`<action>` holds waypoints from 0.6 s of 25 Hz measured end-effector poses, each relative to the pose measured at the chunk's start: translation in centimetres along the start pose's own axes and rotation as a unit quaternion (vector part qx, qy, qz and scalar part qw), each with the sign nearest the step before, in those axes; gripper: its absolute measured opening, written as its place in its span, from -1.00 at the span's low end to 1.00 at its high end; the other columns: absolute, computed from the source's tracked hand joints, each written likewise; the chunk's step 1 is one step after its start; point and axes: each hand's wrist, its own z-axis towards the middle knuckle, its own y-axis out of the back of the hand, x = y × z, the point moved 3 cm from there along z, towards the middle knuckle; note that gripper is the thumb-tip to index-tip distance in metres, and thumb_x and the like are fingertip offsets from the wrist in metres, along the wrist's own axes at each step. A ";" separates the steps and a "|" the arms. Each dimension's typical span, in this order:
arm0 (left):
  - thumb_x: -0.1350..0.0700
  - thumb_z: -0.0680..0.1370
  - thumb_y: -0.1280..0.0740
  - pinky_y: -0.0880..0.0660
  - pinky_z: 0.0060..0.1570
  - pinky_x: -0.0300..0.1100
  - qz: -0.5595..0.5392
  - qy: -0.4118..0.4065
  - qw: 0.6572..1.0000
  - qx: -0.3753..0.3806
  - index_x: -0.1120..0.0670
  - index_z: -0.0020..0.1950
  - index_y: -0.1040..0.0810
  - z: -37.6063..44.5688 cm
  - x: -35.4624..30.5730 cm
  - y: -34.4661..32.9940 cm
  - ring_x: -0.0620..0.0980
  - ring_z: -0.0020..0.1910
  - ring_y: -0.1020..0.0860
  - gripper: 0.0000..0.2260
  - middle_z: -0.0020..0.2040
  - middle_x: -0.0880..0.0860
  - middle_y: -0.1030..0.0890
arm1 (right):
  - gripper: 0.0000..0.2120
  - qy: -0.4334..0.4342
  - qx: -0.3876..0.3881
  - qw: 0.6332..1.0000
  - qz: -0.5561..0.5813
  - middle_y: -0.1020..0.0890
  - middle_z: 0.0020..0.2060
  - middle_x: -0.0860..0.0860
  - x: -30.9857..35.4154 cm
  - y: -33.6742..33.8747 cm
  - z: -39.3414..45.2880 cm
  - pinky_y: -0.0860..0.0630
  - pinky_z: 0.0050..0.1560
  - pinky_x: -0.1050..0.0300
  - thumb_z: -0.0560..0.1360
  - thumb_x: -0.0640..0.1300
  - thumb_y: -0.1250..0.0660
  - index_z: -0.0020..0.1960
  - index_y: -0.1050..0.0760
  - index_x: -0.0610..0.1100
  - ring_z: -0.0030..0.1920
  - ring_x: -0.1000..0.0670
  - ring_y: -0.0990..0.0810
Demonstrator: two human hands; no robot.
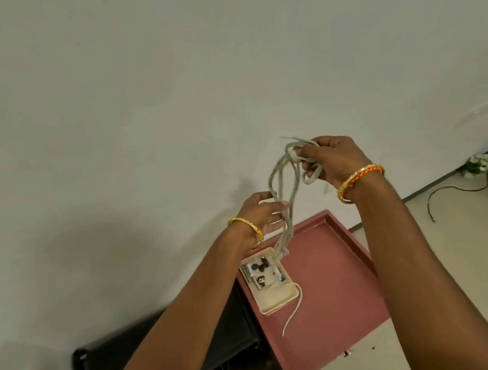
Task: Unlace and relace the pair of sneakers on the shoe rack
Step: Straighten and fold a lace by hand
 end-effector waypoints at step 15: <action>0.11 0.49 -0.40 -0.45 0.13 -0.10 0.243 -0.123 0.953 0.135 -0.03 0.22 -0.46 0.4 -2.9 -8.6 -0.01 0.20 -0.50 -0.68 0.19 -0.01 -0.53 | -0.85 0.031 0.007 0.999 0.010 -0.57 -0.33 -0.13 4.4 5.1 0.2 -0.60 -0.34 0.22 0.57 -0.29 -0.21 -0.11 -0.52 -0.30 -0.37 0.01 -0.57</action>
